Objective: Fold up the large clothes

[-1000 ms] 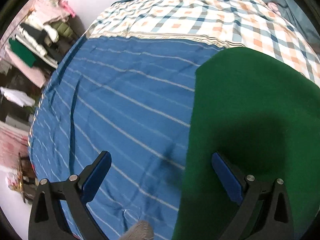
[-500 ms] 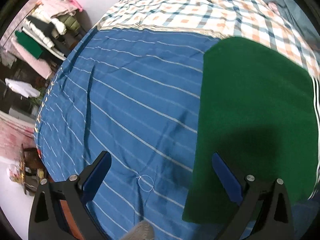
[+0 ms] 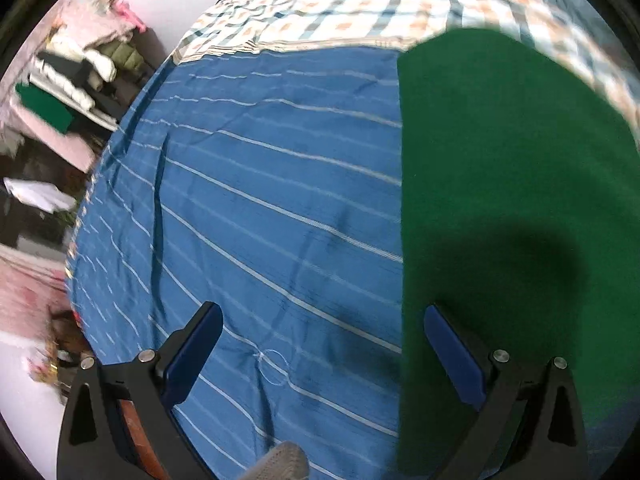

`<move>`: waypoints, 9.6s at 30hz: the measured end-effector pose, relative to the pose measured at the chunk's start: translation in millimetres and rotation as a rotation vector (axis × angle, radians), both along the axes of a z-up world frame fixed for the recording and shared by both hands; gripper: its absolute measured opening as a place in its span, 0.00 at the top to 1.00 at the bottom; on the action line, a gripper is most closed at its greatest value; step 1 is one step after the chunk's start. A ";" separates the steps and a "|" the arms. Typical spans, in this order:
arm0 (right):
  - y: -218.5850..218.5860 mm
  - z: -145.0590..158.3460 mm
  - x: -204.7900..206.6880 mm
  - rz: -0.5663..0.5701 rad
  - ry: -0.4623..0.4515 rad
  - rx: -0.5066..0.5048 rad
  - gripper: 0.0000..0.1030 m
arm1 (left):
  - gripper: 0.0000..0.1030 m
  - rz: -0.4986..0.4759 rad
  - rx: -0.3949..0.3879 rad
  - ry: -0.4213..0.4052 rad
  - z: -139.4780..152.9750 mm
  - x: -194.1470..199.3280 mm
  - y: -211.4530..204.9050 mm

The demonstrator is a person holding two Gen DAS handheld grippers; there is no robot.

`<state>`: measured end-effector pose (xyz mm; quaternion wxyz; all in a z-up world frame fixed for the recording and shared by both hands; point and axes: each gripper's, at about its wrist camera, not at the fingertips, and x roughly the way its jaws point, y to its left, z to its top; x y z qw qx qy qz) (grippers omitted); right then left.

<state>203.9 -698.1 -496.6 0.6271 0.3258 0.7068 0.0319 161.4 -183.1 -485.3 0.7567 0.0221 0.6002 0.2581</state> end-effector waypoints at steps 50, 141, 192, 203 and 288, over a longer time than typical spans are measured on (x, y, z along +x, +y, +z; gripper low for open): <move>98.1 -33.5 180.5 0.346 -0.259 -0.115 0.91 | 0.00 -0.020 -0.223 0.012 -23.7 107.9 -39.0; -2.3 -101.8 123.2 0.419 -0.136 0.458 0.08 | 0.01 0.152 -0.596 -0.174 -14.8 -5.3 76.7; 150.9 67.4 190.6 0.118 -0.332 0.472 0.60 | 0.28 -0.366 -0.999 -0.282 73.9 275.3 236.7; 237.6 29.3 378.7 0.104 -0.331 0.480 0.60 | 0.28 -0.333 -0.946 -0.263 20.2 413.3 305.5; 355.1 684.4 -143.0 0.201 -0.838 -0.702 0.09 | 0.00 -0.302 -0.164 -0.514 510.8 -7.8 186.5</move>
